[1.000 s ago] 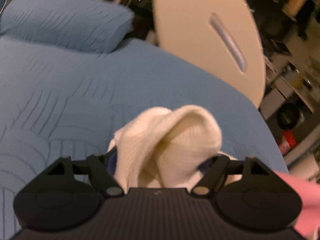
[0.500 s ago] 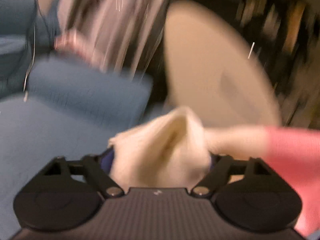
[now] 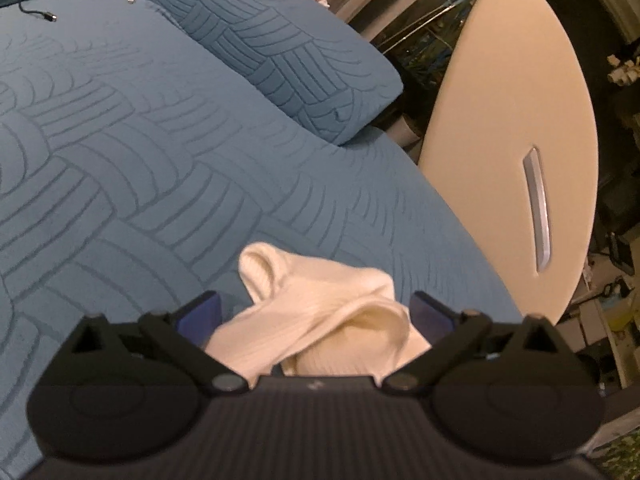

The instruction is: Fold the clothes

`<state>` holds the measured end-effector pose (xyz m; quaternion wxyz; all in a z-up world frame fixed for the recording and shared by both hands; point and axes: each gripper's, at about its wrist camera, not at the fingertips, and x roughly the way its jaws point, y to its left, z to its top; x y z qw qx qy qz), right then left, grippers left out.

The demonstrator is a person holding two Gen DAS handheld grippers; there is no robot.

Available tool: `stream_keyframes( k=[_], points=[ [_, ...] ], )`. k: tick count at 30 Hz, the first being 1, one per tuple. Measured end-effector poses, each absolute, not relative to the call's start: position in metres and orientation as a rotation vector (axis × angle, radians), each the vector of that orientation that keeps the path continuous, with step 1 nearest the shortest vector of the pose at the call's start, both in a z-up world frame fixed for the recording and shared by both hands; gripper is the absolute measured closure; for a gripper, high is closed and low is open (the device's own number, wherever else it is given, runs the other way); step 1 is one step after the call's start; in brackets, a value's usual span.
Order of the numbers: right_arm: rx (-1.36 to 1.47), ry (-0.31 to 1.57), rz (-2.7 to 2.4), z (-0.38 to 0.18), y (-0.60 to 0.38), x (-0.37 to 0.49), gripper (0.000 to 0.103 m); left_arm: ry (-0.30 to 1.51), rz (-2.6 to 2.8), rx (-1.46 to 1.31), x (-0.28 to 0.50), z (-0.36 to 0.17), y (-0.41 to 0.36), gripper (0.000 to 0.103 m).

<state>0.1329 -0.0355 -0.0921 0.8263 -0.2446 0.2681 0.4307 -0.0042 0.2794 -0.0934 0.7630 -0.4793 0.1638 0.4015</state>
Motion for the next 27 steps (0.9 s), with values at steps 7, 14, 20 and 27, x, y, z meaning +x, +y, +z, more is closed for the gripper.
stream_keyframes(
  k=[7,14,20,27],
  points=[
    [-0.318,0.59,1.079,-0.042,-0.063,0.15,0.094,0.391,0.871,-1.065,-0.006,-0.093,0.292,0.002],
    [0.111,0.408,0.677,0.048,-0.234,0.148,0.095,0.435,0.847,-1.014,0.003,-0.091,0.284,0.001],
    [-0.171,0.935,0.451,-0.006,-0.256,0.192,0.091,0.562,0.769,-0.892,0.025,-0.091,0.266,0.001],
    [-0.488,0.488,0.315,0.013,-0.211,0.153,0.023,0.584,0.513,-0.803,0.045,-0.082,0.242,0.001]
  ],
)
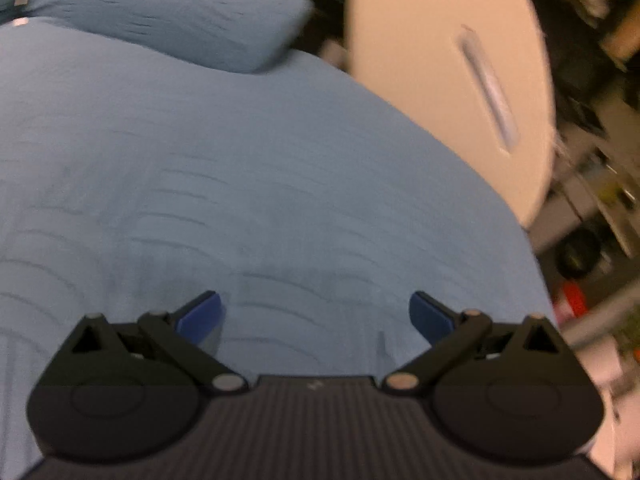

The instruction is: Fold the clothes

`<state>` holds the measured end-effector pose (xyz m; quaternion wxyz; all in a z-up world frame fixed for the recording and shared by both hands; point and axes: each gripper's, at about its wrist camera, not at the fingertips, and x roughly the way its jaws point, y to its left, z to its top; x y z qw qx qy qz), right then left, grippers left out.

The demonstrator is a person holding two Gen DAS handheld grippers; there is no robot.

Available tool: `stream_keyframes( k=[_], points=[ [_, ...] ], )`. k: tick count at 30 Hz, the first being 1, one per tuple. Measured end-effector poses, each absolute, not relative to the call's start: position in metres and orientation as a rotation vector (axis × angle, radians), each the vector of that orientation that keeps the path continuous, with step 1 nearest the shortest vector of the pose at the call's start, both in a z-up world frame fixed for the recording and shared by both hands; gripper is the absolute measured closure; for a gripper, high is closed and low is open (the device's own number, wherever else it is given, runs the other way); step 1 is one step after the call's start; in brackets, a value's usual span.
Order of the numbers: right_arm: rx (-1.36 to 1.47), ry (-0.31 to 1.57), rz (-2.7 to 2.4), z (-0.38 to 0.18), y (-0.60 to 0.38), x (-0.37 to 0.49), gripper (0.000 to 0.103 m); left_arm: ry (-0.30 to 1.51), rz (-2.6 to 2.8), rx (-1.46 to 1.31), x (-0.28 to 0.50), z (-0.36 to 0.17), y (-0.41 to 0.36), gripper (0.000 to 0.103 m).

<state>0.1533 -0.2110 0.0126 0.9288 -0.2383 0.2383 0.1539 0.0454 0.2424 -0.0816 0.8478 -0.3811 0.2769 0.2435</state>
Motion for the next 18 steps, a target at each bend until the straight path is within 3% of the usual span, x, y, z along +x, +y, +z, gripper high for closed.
stream_keyframes(
  k=[4,7,12,13,14,15,18],
  points=[
    [-0.458,0.406,0.512,0.024,-0.185,0.145,0.02,0.639,0.312,-0.693,0.068,-0.076,0.215,0.001],
    [-0.223,0.696,0.873,0.007,-0.155,0.167,0.022,0.691,0.304,-0.595,0.077,-0.076,0.203,0.001],
    [-0.004,1.013,0.832,-0.06,-0.095,0.2,0.023,0.727,0.332,-0.57,0.076,-0.076,0.204,0.001],
    [0.015,1.091,0.821,-0.072,-0.089,0.202,0.031,0.735,0.346,-0.576,0.074,-0.077,0.207,0.001],
    [0.04,1.123,0.847,-0.078,-0.084,0.205,0.069,0.74,0.363,-0.58,0.073,-0.078,0.211,0.001],
    [0.065,1.127,0.889,-0.08,-0.077,0.207,0.089,0.745,0.38,-0.584,0.071,-0.079,0.214,0.003],
    [0.071,0.93,0.876,-0.043,-0.065,0.216,0.09,0.628,0.488,-0.646,0.055,-0.067,0.233,0.003]
  ],
)
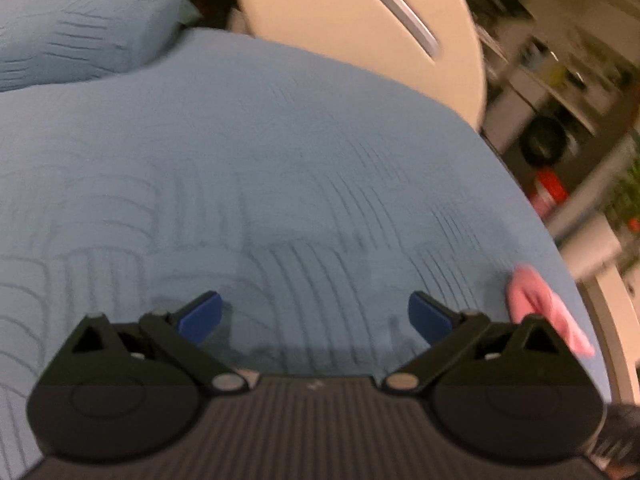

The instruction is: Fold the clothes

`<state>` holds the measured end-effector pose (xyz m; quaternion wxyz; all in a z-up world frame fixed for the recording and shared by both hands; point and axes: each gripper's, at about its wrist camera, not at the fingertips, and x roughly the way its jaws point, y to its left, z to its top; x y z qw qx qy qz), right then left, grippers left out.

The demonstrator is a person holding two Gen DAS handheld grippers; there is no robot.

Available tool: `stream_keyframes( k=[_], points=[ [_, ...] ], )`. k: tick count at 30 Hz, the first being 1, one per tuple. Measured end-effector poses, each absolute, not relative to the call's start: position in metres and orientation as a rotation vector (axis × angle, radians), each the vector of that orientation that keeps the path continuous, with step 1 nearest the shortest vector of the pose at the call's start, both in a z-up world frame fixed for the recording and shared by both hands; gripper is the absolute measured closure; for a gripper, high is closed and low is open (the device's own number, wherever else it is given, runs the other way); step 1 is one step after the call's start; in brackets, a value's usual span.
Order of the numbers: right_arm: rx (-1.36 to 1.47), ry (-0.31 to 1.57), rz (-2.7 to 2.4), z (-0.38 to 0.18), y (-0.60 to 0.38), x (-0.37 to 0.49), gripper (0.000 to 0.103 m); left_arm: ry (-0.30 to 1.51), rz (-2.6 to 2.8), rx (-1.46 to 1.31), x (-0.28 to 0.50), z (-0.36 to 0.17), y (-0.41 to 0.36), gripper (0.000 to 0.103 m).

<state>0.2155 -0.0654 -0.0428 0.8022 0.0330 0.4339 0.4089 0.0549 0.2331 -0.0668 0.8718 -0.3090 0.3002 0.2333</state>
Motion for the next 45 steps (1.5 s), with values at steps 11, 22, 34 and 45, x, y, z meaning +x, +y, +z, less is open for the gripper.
stream_keyframes(
  k=[11,22,34,45],
  points=[
    [-0.377,0.582,0.719,0.015,0.015,0.258,0.015,0.673,0.533,-0.623,0.058,-0.074,0.241,0.0],
    [-0.367,0.641,1.141,-0.09,-0.098,0.038,0.014,0.743,0.47,-0.562,0.074,-0.078,0.231,0.0],
    [-0.437,0.589,1.476,-0.067,-0.075,-0.041,0.071,0.63,0.546,-0.77,0.049,-0.082,0.249,0.0],
    [-0.776,0.481,0.918,-0.102,-0.117,-0.016,0.09,0.774,0.502,-0.533,0.074,-0.084,0.221,0.0]
  ],
)
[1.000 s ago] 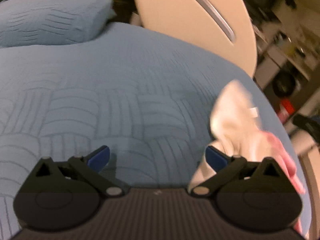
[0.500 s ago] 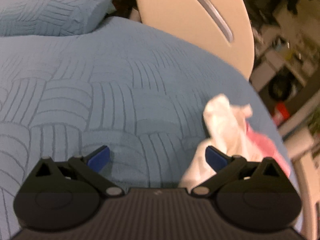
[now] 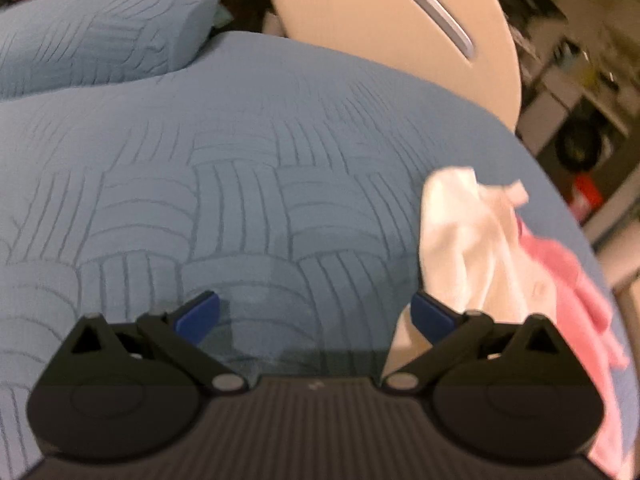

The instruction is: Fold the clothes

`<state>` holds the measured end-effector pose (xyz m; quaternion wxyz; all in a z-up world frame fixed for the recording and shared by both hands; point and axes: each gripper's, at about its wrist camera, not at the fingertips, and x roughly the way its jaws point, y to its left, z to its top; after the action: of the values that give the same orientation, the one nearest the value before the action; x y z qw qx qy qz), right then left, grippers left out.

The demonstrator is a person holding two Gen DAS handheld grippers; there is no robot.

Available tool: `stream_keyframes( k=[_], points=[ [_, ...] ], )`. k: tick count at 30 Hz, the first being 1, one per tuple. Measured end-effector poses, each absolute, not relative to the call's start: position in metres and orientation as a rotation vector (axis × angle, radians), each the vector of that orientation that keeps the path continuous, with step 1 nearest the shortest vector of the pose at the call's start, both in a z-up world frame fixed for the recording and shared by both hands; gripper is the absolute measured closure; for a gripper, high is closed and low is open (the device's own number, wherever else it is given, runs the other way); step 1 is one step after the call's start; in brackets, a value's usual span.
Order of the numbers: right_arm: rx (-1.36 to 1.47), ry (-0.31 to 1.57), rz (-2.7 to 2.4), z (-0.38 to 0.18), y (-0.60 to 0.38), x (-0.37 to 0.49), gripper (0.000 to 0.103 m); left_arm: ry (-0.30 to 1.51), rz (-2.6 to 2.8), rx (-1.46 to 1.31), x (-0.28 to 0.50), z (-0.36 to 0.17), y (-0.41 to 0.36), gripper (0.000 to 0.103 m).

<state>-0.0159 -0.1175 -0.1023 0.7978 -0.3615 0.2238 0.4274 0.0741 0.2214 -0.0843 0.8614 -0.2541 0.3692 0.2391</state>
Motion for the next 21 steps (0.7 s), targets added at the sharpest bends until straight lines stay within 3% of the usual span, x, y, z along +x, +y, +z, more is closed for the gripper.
stream_keyframes(
  k=[6,11,13,14,15,17,21],
  points=[
    [-0.546,0.556,1.36,-0.052,-0.124,-0.065,0.089,0.741,0.513,-0.632,0.068,-0.086,0.232,0.0],
    [-0.474,0.692,1.542,-0.047,-0.132,-0.066,0.076,0.75,0.506,-0.621,0.067,-0.085,0.233,0.0],
    [-0.418,0.69,1.485,-0.038,-0.136,-0.05,0.069,0.751,0.507,-0.595,0.068,-0.084,0.23,0.0],
    [-0.345,0.673,1.414,-0.033,-0.141,-0.033,0.058,0.752,0.505,-0.591,0.069,-0.084,0.229,0.0],
    [-0.262,0.646,1.319,-0.026,-0.152,-0.013,0.038,0.753,0.502,-0.588,0.07,-0.084,0.228,0.0],
    [-0.177,0.595,1.129,-0.026,-0.159,0.025,0.016,0.766,0.491,-0.581,0.074,-0.087,0.225,0.0],
    [-0.184,0.658,0.714,-0.043,-0.174,0.098,0.018,0.776,0.452,-0.536,0.079,-0.088,0.217,0.0]
  ],
)
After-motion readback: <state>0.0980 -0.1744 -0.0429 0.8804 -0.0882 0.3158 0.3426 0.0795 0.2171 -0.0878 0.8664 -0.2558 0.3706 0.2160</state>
